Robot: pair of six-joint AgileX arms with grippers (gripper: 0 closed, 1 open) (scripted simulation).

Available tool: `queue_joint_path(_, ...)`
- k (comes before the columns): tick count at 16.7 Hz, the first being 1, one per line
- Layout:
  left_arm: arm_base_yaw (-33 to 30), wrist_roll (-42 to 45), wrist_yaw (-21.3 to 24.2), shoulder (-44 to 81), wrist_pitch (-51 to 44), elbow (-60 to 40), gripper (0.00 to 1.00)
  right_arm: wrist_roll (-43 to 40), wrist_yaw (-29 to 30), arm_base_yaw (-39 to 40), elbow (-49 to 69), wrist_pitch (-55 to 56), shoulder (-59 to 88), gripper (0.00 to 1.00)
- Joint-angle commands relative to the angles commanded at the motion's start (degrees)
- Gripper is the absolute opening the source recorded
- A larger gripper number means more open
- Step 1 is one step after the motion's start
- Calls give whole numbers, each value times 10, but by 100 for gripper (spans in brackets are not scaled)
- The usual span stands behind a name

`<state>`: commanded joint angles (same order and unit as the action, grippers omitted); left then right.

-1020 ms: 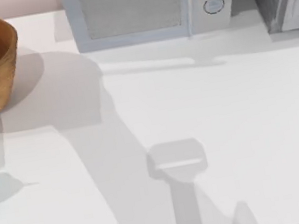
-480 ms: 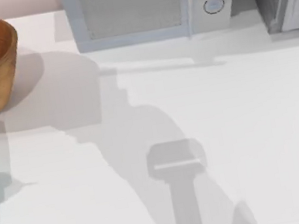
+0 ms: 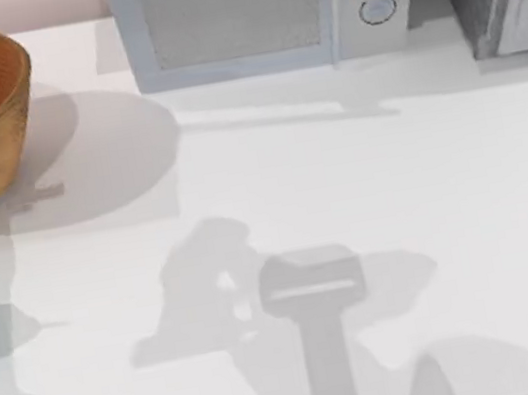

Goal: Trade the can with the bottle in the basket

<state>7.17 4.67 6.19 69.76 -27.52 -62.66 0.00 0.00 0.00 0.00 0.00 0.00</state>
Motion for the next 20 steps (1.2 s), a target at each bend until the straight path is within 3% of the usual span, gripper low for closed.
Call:
queue_joint_path(6, -38, -18, -37, -388, 159, 340, 0, 0, 0, 0, 0, 0, 0, 100)
queue_joint_path(11, -62, -35, -55, -612, 242, 546, 0, 0, 0, 0, 0, 0, 0, 100)
queue_joint_path(15, -71, -46, -61, -692, 273, 622, 0, 0, 0, 0, 0, 0, 0, 100)
queue_joint_path(20, -72, -47, -62, -698, 275, 627, 0, 0, 0, 0, 0, 0, 0, 100)
